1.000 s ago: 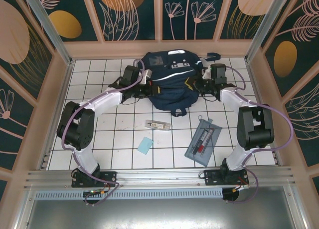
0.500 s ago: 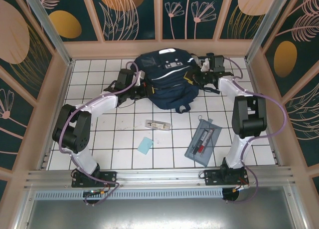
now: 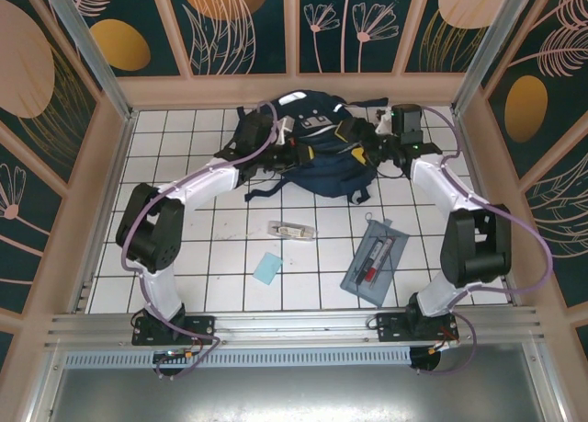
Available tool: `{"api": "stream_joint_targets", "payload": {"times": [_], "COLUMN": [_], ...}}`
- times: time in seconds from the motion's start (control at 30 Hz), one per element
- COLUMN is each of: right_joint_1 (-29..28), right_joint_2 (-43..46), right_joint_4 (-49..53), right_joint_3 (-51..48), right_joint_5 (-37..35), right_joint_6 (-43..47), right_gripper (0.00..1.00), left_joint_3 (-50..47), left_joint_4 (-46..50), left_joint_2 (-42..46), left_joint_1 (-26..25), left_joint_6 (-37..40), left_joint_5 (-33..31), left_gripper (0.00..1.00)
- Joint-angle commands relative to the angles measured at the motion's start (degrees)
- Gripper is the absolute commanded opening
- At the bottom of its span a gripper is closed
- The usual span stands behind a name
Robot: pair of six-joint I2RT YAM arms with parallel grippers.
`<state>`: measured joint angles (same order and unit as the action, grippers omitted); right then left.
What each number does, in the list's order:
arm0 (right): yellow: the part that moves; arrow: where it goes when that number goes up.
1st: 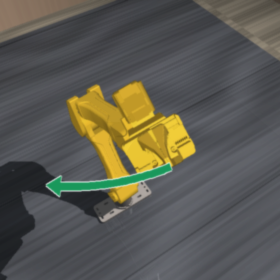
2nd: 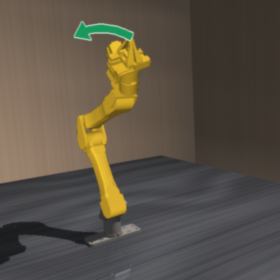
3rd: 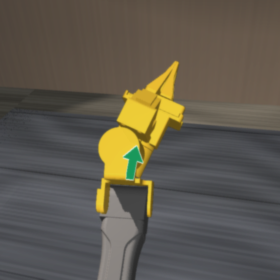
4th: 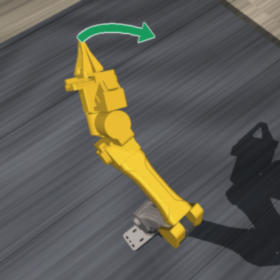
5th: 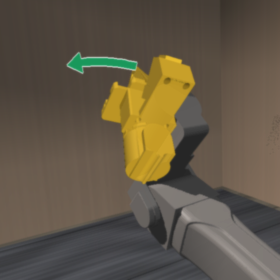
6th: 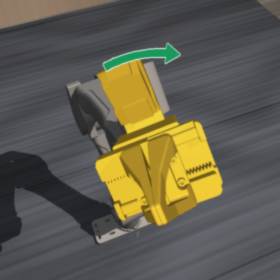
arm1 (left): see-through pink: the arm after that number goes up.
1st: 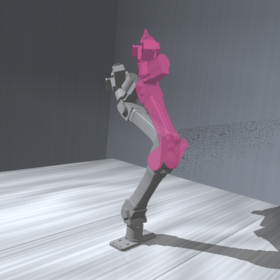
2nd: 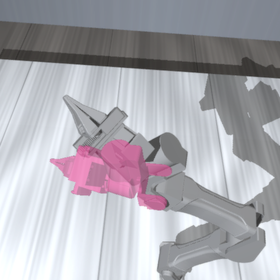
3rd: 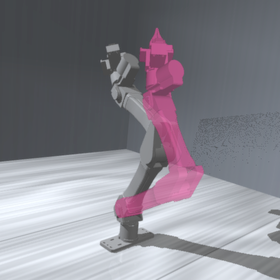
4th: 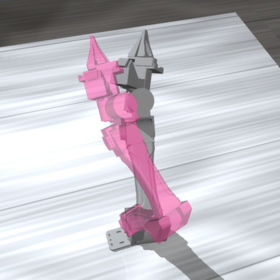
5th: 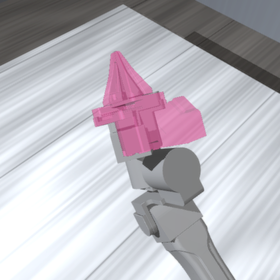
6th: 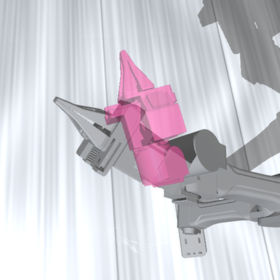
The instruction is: Pack the student bag
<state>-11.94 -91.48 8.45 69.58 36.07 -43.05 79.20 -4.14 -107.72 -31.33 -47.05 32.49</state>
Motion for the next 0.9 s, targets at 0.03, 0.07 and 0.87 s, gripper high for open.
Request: {"api": "stream_joint_targets", "payload": {"times": [0.03,0.07,0.87], "right_joint_1": [-4.25,-4.86,-3.57], "right_joint_2": [0.23,-0.16,-0.43], "right_joint_4": [-4.11,-4.85,-10.33], "right_joint_3": [-1.68,-1.81,-2.78], "right_joint_5": [-1.03,-2.23,-4.25], "right_joint_6": [-3.95,-4.47,-5.46], "right_gripper": [0.94,0.94,0.00], "left_joint_3": [4.49,4.31,-11.60], "left_joint_4": [-7.50,-7.72,1.21], "left_joint_2": [-0.15,-0.05,6.72], "left_joint_1": [-1.87,-2.22,7.82], "left_joint_6": [-1.25,-1.40,11.73], "left_joint_5": [1.95,2.21,-5.39], "left_gripper": [0.00,0.00,0.00]}}
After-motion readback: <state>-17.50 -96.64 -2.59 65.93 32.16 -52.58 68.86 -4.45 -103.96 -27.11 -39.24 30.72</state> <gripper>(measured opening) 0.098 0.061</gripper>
